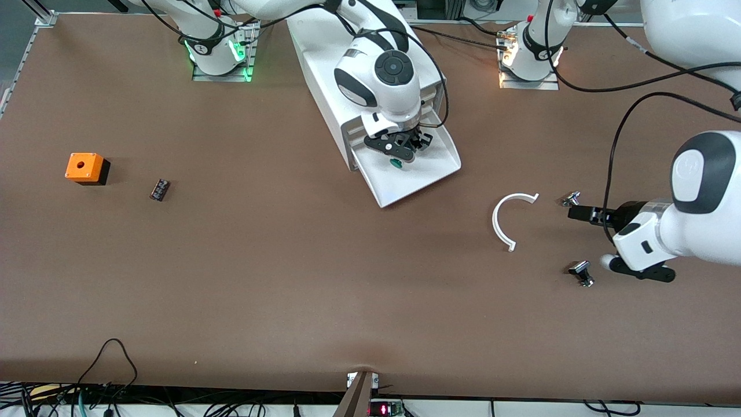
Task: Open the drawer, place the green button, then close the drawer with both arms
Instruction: 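Lower the button into the drawer with the right gripper while the left gripper withdraws, then release the button and raise the right gripper while the left gripper returns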
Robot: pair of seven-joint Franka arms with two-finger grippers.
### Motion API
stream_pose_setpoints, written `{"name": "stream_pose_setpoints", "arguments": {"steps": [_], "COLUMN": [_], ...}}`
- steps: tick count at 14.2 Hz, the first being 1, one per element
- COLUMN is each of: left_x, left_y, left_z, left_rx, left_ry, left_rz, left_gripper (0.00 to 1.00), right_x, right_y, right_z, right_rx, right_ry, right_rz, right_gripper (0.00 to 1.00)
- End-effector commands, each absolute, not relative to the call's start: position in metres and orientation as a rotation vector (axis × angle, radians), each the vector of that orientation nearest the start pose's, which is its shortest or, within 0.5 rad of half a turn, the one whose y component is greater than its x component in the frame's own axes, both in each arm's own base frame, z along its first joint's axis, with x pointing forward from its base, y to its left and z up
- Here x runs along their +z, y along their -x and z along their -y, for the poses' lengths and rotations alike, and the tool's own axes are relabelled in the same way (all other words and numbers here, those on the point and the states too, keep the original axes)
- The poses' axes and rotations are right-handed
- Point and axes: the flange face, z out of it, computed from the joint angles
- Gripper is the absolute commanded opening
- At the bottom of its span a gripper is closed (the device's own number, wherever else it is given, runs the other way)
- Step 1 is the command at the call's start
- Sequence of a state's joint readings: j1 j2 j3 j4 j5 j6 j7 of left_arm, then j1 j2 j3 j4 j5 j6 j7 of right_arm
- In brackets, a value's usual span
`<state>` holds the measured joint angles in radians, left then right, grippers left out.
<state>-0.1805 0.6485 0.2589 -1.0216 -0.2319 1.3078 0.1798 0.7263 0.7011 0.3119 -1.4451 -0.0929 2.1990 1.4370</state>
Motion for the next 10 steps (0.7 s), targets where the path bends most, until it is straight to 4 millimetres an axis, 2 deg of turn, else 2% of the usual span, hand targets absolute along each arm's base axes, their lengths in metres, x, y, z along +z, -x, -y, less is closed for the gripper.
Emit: {"name": "stream_pose_setpoints", "arguments": {"steps": [1, 2, 3, 4, 6, 8, 10], "left_x": [0.493, 0.498, 0.5, 0.5, 0.496, 0.488, 0.455], "left_y": [-0.681, -0.679, -0.679, -0.679, -0.68, -0.683, -0.684], "left_z": [0.018, 0.018, 0.018, 0.018, 0.033, 0.074, 0.107], "left_rx": [0.459, 0.45, 0.445, 0.445, 0.453, 0.416, 0.398], "left_ry": [3.183, 3.186, 3.187, 3.186, 3.18, 3.162, 3.154], "left_rz": [-0.189, -0.189, -0.189, -0.177, -0.078, 0.031, 0.134], "left_gripper": [1.0, 1.0, 1.0, 1.0, 1.0, 1.0, 1.0], "right_x": [0.287, 0.286, 0.286, 0.289, 0.31, 0.349, 0.384], "right_y": [-0.408, -0.409, -0.412, -0.419, -0.441, -0.473, -0.5], "right_z": [-0.608, -0.608, -0.605, -0.601, -0.592, -0.58, -0.555], "right_rx": [0.106, 0.102, 0.088, 0.074, 0.041, -0.005, -0.018], "right_ry": [2.967, 2.97, 2.976, 2.98, 2.975, 2.988, 3.038], "right_rz": [-0.652, -0.652, -0.653, -0.658, -0.689, -0.699, -0.63], "right_gripper": [0.43, 0.62, 0.92, 1.0, 1.0, 1.0, 1.0]}}
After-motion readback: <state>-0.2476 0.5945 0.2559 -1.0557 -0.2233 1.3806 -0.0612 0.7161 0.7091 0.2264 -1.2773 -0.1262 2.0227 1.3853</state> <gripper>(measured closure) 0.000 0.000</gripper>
